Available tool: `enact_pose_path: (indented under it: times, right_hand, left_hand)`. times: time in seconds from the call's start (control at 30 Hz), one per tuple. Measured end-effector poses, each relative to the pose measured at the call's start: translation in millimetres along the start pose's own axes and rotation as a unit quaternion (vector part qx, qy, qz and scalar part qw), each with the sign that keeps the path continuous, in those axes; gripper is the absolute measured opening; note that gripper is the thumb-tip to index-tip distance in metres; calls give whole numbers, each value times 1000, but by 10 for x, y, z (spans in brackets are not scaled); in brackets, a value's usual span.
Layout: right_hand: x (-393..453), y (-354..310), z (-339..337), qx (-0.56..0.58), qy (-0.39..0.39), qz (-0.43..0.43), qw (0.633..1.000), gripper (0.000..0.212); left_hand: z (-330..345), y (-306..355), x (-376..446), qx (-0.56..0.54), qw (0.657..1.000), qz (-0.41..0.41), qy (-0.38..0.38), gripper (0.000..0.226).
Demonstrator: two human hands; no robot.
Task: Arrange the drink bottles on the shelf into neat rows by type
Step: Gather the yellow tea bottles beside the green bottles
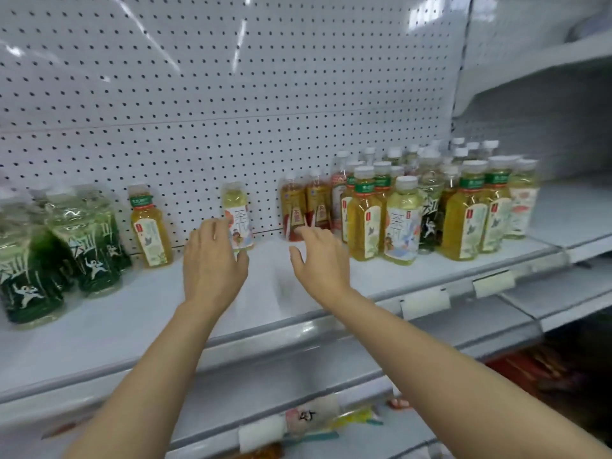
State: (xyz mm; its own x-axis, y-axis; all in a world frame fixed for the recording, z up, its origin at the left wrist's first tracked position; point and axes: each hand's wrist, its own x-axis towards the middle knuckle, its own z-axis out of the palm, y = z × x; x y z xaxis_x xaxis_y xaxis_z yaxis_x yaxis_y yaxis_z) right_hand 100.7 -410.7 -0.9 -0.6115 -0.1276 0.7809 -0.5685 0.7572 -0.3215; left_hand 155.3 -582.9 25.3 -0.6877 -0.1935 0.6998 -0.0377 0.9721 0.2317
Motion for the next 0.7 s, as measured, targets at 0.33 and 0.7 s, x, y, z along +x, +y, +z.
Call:
enact_pose_path:
  times: [0.33, 0.7]
  right_hand:
    - [-177, 1559, -1174, -89, 35, 64, 993, 29]
    - [-17, 2574, -1906, -150, 88, 123, 977, 31]
  left_hand:
    - [484, 1885, 83, -75, 993, 79, -38, 49]
    - [799, 3305, 927, -101, 987, 110, -67, 62]
